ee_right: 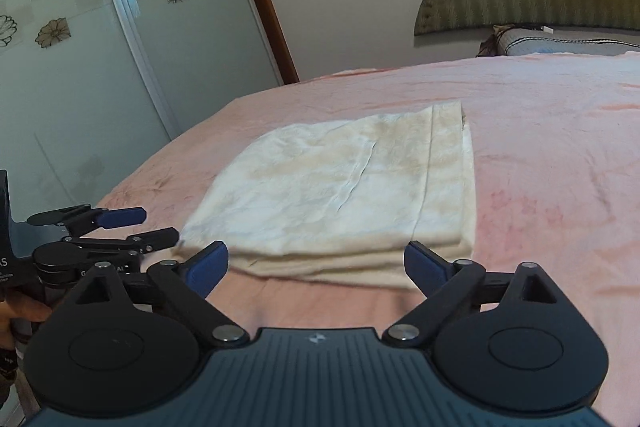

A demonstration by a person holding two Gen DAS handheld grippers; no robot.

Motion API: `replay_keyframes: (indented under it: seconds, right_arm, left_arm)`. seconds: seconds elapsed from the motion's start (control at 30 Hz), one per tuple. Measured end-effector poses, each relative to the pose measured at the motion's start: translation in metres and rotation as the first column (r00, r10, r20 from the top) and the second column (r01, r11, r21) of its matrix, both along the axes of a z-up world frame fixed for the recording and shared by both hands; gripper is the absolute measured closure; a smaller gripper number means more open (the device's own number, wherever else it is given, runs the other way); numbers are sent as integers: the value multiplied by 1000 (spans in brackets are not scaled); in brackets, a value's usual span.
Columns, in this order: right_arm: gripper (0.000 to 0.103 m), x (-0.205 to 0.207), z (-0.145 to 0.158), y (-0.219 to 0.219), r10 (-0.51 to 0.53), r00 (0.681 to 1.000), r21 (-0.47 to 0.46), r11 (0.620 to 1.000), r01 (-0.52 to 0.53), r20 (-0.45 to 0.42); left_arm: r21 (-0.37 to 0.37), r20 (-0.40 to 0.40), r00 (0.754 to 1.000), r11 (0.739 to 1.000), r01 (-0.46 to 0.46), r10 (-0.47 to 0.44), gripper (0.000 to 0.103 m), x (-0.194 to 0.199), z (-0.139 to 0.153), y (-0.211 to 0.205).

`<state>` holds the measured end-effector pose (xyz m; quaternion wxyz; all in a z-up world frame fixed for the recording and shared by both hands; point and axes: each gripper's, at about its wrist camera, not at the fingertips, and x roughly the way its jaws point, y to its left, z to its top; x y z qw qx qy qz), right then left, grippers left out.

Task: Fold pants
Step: 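Release the folded pants with the left tool and pull both tools back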

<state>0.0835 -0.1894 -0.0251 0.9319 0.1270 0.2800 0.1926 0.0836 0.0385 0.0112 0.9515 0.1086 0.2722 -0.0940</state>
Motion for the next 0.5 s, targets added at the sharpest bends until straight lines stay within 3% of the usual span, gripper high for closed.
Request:
replay_keyframes:
  seconds: [0.13,0.33,0.5]
  right_arm:
    - [7,-13,-1,10,-4,999,3,1000,4,-40]
    - [3,-35,4,23,-47,997,-70,997,42,-68]
    - [2,-44,6,26,-71,994,-54,996,67,-78]
  left_arm:
    - [-46,-57,998,999,-4,2,23,-13,-9,-12]
    - [-51,-109,994,998,-20,14,18,-24,-20,-28]
    - [-65,-134,991,997,-38,29,15,-26,-26,-32]
